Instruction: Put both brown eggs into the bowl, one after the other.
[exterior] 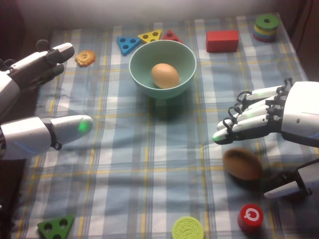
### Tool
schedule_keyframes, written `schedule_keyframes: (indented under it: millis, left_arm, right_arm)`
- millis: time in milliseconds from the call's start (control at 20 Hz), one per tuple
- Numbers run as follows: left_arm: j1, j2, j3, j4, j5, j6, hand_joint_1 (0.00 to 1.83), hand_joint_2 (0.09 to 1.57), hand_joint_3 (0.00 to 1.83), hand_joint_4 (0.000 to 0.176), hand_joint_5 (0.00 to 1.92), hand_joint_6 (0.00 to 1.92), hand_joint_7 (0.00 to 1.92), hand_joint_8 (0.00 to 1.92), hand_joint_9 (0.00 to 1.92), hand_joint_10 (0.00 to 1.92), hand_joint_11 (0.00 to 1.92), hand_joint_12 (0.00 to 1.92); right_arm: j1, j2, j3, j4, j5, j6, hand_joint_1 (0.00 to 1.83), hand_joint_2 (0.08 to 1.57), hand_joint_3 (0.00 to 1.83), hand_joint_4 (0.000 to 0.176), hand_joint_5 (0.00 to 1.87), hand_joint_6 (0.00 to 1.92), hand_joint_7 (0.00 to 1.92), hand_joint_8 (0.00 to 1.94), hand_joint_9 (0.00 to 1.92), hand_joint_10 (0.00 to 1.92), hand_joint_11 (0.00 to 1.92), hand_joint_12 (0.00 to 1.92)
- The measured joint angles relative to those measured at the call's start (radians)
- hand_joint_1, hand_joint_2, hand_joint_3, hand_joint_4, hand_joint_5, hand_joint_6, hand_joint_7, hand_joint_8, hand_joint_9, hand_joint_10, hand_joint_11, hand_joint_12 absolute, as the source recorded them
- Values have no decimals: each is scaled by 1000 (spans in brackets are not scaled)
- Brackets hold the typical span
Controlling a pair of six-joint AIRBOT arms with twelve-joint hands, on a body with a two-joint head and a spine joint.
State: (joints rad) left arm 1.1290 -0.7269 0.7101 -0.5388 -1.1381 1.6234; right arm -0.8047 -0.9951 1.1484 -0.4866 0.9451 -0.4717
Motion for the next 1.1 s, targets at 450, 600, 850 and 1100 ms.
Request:
schedule_keyframes:
  millis: [450,600,850,1100]
  left_arm:
    - [29,0,11,0,-17,-71,725,915,0,156,291,2,413,3,393,4,0,497]
    - [29,0,11,0,-16,-73,736,909,0,127,321,5,424,3,390,1,0,520]
    - [29,0,11,-2,-16,-74,709,921,3,101,342,5,404,2,379,2,0,518]
    - [31,0,11,-1,-18,-78,728,914,0,110,340,1,413,4,370,3,0,517]
  right_arm:
    - [40,-35,14,-50,-64,1,886,878,4,0,623,0,668,9,719,17,261,1198]
    - [42,-42,19,-48,-66,1,858,900,3,0,605,0,661,2,730,16,285,1094]
    - [48,-47,22,-57,-69,2,994,958,0,0,669,5,796,135,689,826,506,1308]
    - [48,-47,22,-57,-69,5,1215,1147,4,0,810,1095,1001,1020,1141,155,768,975]
